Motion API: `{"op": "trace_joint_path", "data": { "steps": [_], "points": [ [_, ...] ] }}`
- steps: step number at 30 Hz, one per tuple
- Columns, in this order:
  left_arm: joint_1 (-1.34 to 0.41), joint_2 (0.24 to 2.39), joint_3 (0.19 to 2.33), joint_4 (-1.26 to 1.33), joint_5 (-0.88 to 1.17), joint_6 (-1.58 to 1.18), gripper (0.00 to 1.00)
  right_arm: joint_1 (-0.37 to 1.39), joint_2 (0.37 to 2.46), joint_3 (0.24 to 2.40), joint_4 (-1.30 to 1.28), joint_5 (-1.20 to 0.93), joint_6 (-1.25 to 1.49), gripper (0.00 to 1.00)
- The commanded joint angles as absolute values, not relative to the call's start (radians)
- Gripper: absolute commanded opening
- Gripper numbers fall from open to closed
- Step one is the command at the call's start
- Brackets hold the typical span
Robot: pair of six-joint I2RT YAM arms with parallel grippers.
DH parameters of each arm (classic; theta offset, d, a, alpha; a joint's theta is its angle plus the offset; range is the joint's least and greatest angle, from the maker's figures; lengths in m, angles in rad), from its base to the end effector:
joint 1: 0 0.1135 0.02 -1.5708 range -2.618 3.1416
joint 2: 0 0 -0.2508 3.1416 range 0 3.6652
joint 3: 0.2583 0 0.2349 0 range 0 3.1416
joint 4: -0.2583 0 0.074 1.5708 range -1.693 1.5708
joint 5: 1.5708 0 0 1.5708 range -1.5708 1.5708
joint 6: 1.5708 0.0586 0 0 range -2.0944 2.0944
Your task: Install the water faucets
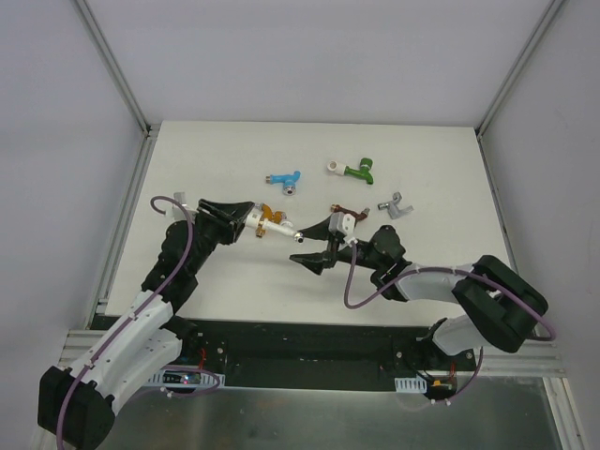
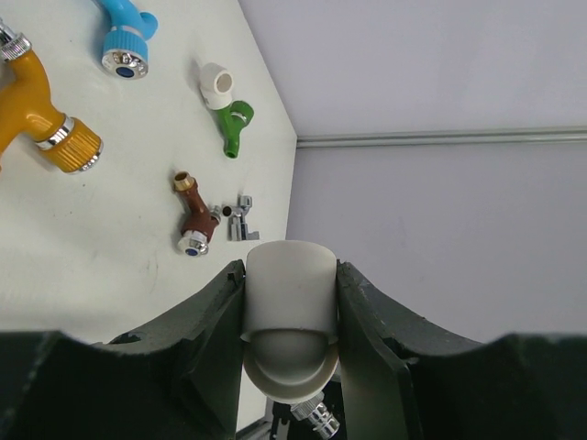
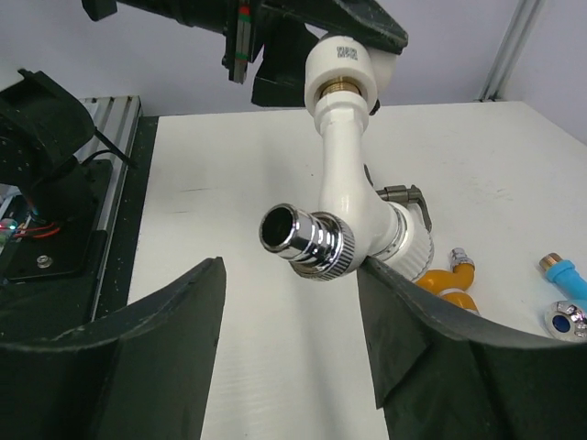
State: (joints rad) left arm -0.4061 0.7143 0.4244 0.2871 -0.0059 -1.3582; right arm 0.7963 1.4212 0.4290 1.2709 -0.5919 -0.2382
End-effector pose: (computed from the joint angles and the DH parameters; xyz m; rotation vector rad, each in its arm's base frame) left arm 0.1819 -0.0779 0.2700 -0.8068 1.5535 -1.3445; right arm 0.1689 0.2194 0.2379 -1.0912 0.8632 0.8493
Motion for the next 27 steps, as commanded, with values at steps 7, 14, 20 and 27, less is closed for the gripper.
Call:
{"op": "trace_joint_path", "data": {
  "steps": [7, 14, 20, 27],
  "points": [
    [-0.408, 0.712, 0.479, 0.445, 0.11, -1.35, 0.0, 0.838, 1.523, 0.598, 1.523, -0.537, -0.129, 0.52],
    [-0.408, 0.715, 0.407, 0.659, 0.176, -1.279, 0.0, 0.815, 1.528, 0.647, 1.523, -0.488, 0.257, 0.19],
    [-0.408, 0.709, 0.399, 0.782, 0.296, -1.148, 0.0, 0.735, 1.509, 0.696, 1.523, -0.486, 0.647, 0.0],
    [-0.408, 0.738, 0.391, 0.887, 0.504, -0.987, 0.0, 0.655, 1.512, 0.756, 1.522, -0.474, 1.083, 0.0]
  ]
}}
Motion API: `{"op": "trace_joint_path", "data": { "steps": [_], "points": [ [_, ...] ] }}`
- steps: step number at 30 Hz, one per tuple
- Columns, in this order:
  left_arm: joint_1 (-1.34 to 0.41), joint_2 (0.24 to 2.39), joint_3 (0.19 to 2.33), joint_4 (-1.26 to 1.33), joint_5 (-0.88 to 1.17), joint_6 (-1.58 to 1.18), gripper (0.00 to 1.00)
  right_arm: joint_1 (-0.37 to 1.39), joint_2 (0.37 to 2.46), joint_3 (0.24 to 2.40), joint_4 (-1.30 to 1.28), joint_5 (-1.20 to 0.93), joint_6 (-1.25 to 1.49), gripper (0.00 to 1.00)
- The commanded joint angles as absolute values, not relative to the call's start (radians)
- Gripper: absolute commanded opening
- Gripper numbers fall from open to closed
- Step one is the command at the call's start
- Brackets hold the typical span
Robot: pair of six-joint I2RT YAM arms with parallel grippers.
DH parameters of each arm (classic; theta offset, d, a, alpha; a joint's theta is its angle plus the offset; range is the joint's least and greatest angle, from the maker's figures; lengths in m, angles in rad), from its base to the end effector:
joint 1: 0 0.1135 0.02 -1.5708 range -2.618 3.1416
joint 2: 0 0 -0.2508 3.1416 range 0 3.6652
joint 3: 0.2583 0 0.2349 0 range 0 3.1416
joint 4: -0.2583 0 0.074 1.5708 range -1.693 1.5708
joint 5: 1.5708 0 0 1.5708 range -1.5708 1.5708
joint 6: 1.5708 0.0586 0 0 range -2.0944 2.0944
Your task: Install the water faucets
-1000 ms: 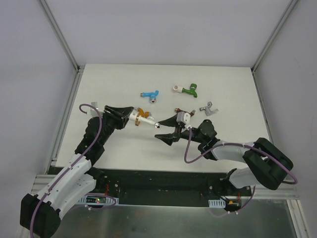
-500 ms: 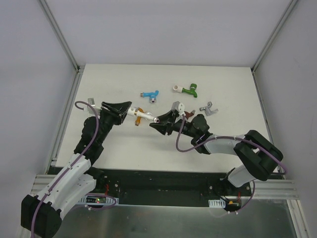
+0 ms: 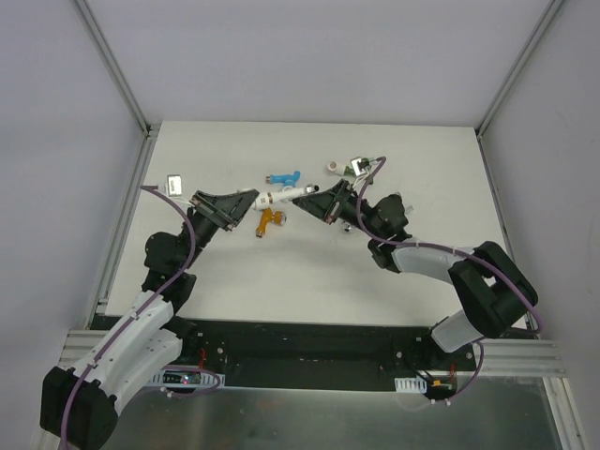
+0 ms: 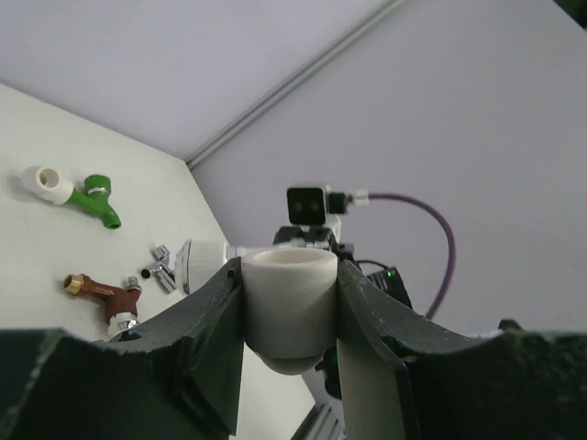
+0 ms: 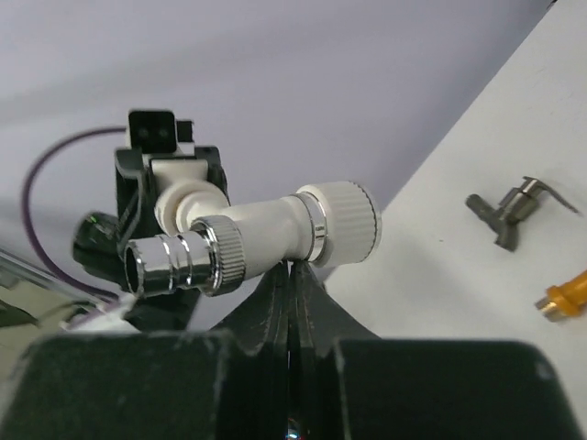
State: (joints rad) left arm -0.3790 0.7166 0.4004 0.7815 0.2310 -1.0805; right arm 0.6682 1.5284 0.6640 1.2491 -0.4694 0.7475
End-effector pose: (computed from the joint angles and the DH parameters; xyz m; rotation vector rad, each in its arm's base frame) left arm 0.1646 -0.0800 0.3234 -0.2027 1.2187 -1.4171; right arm 0.2343 0.2187 0.2776 -0.4089 1.3159 1.4887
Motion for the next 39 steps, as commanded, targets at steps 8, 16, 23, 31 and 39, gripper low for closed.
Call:
{"op": "trace_joint_path", "data": {
  "steps": [8, 16, 23, 31, 39],
  "points": [
    [-0.408, 0.69, 0.385, 0.681, 0.198, -1.071, 0.0, 0.634, 1.49, 0.697, 1.517, -0.543, 0.898, 0.02],
    [-0.407, 0.667, 0.455, 0.39, 0.06, -1.258, 0.0, 0.621, 1.476, 0.578, 1.523, -0.718, 0.562, 0.29],
    [-0.405, 0.643, 0.557, 0.247, 0.106, -1.197, 0.0, 0.601, 1.439, 0.535, 1.523, -0.747, 0.394, 0.54],
    [-0.405, 0.704, 0.612, 0.258, 0.274, -1.218, 0.0, 0.563, 1.442, 0.574, 1.523, -0.73, 0.33, 0.65],
    [-0.405, 0.779, 0.655, 0.311, 0.394, -1.246, 0.0, 0.563, 1.431, 0.627, 1.523, -0.798, 0.308, 0.66]
  ]
}}
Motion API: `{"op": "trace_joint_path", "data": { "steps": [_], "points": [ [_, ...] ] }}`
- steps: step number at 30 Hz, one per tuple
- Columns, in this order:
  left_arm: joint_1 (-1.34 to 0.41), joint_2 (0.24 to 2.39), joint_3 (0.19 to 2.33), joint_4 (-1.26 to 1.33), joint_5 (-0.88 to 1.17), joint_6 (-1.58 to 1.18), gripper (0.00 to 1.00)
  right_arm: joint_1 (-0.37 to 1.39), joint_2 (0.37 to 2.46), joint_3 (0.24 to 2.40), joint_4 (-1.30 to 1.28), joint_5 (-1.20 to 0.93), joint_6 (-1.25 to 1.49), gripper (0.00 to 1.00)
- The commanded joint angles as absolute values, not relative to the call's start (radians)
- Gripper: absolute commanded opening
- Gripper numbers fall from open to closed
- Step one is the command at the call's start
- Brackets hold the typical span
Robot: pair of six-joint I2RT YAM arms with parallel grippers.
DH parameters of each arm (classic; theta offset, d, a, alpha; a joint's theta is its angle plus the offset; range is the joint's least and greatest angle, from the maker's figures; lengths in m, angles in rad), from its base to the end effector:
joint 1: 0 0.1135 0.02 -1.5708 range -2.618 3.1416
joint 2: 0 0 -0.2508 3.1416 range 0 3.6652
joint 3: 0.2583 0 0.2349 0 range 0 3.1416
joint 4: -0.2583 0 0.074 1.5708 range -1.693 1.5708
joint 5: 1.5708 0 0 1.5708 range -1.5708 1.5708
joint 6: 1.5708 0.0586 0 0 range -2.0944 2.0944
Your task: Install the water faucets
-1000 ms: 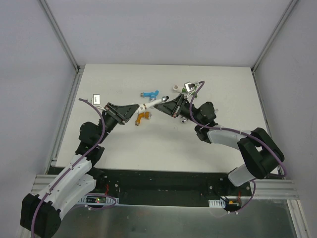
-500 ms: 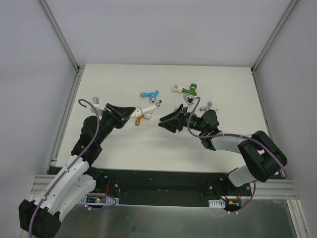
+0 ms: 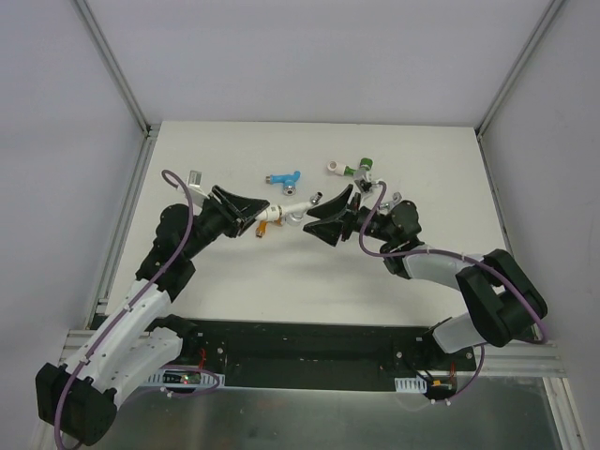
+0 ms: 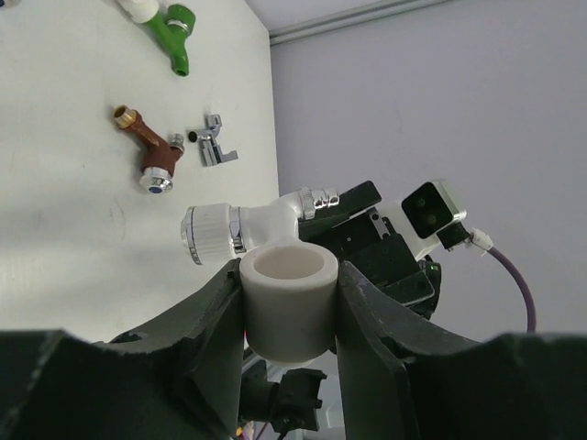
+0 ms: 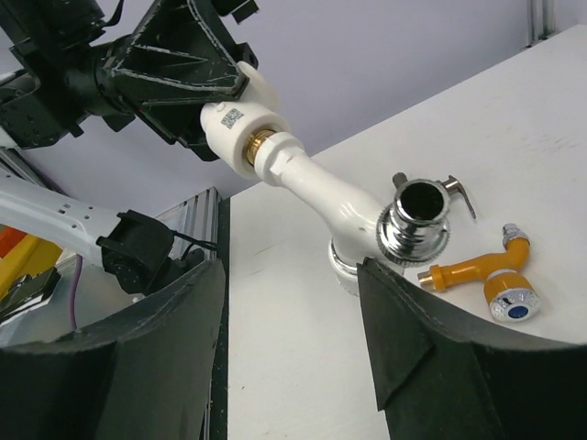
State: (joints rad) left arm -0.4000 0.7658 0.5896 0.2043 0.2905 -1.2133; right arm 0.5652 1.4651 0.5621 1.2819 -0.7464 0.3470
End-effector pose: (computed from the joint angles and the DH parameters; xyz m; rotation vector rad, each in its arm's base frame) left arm 0.1808 -0.0947 0.3103 -0.4453 1.6923 -1.4601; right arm 0.2236 0.1889 0.2650 -0.8267 1.1275 1.2119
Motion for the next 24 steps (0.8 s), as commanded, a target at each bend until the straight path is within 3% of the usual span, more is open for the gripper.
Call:
{"op": "trace_joint_path", "data": {
  "steps": [1, 18, 24],
  "points": [
    [-0.405, 0.782, 0.655, 0.331, 0.405, -1.25, 0.0, 0.563, 1.433, 0.633, 1.523, -0.799, 0.31, 0.66],
    [-0.405, 0.756, 0.663, 0.365, 0.423, -1.241, 0.0, 0.537, 1.381, 0.54, 1.523, -0.658, 0.261, 0.67],
    [-0.405, 0.749, 0.66, 0.368, 0.442, -1.23, 0.0, 0.528, 1.358, 0.561, 1.523, -0.748, 0.259, 0.68]
  ]
}}
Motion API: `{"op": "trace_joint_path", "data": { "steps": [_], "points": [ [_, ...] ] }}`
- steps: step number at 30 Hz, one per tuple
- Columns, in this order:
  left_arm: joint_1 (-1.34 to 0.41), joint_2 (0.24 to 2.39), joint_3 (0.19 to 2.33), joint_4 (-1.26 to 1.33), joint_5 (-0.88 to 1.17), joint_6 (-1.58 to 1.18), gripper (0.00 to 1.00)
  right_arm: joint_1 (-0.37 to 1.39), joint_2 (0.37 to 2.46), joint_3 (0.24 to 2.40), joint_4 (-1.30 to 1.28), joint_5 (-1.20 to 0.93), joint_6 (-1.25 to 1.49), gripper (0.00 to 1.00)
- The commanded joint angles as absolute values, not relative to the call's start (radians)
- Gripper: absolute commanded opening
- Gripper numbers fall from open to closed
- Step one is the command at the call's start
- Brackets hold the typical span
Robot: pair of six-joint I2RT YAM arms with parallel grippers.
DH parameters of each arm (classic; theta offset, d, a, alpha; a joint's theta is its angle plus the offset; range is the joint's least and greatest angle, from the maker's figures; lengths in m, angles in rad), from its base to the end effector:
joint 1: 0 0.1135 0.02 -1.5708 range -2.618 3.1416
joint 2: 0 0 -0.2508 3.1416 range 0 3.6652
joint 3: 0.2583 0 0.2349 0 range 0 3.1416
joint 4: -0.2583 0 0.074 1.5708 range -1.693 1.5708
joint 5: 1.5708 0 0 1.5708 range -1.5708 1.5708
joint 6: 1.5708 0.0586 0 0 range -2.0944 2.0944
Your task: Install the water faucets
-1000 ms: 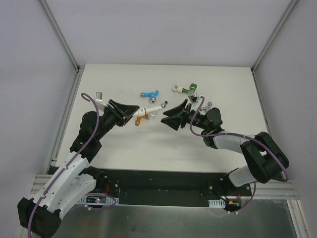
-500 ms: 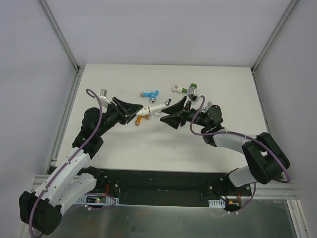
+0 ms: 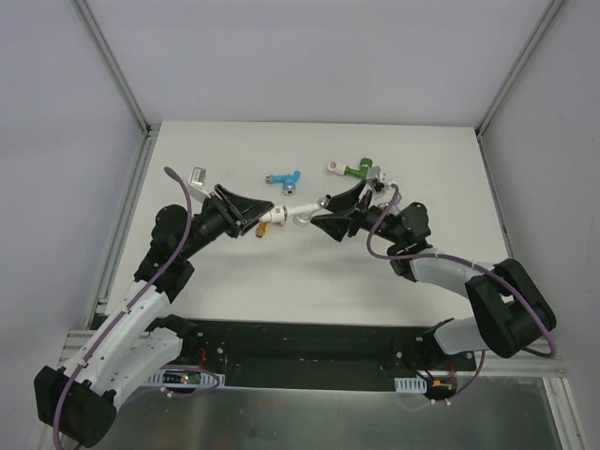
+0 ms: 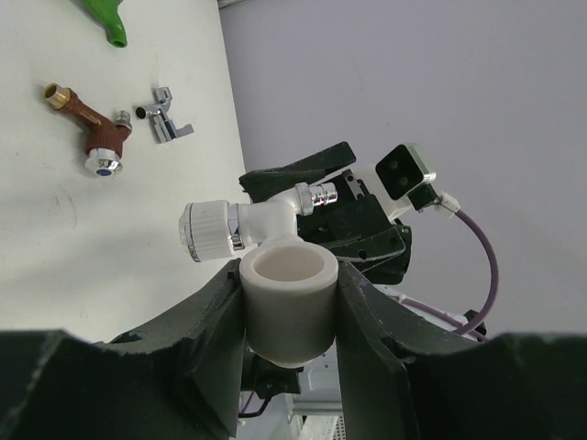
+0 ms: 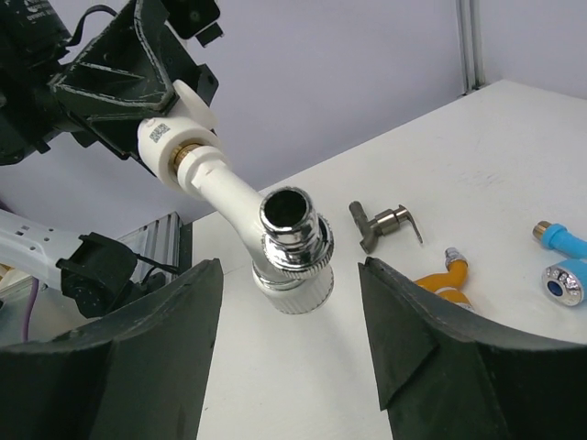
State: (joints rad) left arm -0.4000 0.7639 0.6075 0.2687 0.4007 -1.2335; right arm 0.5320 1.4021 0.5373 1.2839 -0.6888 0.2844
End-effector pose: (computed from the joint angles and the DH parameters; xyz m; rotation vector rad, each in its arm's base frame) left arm 0.1751 -0.0988 0.3252 -0.3248 1.6597 -1.5745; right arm 0.2223 0.1740 0.2754 -0.7817 1.0754 1.0946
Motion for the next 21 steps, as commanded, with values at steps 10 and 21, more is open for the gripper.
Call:
{"op": "trace_joint_path", "data": {
  "steps": [10, 21],
  "points": [
    [-0.407, 0.79, 0.67, 0.426, 0.518, -1.256, 0.0, 0.528, 1.364, 0.597, 1.523, -0.83, 0.239, 0.68],
    [-0.407, 0.798, 0.676, 0.456, 0.586, -1.256, 0.0, 0.526, 1.356, 0.641, 1.525, -0.906, 0.299, 0.65]
  ]
}}
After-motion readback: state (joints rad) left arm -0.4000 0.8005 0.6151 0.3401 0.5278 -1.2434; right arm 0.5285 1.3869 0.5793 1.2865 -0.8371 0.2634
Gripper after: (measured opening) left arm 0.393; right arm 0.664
